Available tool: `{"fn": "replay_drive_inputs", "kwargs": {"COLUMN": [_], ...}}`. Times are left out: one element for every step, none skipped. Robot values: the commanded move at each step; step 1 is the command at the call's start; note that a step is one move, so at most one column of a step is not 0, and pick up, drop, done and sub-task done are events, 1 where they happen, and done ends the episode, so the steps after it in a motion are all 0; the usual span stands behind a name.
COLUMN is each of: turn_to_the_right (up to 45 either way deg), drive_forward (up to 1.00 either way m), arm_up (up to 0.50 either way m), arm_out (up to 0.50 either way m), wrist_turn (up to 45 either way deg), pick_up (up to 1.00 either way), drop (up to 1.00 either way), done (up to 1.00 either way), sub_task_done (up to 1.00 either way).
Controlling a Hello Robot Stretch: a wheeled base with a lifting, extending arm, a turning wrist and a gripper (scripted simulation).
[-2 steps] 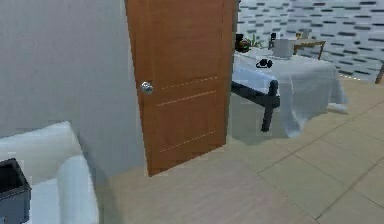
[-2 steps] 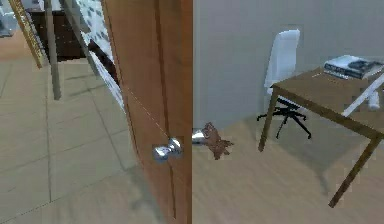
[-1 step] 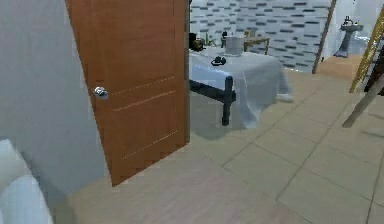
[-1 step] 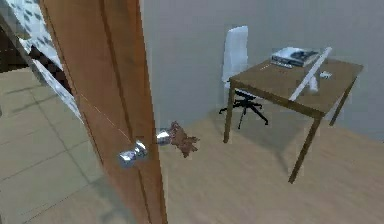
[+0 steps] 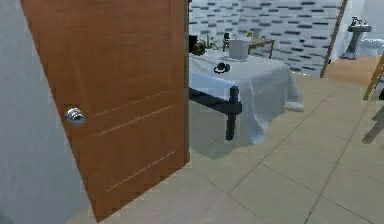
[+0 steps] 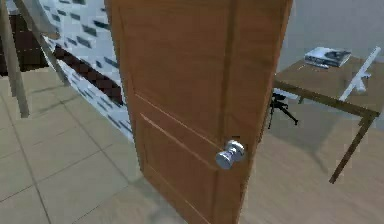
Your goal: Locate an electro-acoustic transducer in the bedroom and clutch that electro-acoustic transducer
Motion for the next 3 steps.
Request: {"fn": "replay_drive_inputs", "kwargs": {"turn_to_the_right": [18.0,3.0,0.0], "drive_forward": [0.00,0.00,1.00], "arm_up": [0.00,0.00,0.00], "arm_out": [0.00,0.00,0.00], "wrist_turn": [0.0,0.0,0.0], "pick_up": [0.00,0.00,0.00], "drop": [0.00,0.00,0.00], "done": [0.00,0.00,0.00], "sub_task_done": [0.00,0.00,0.00]}}
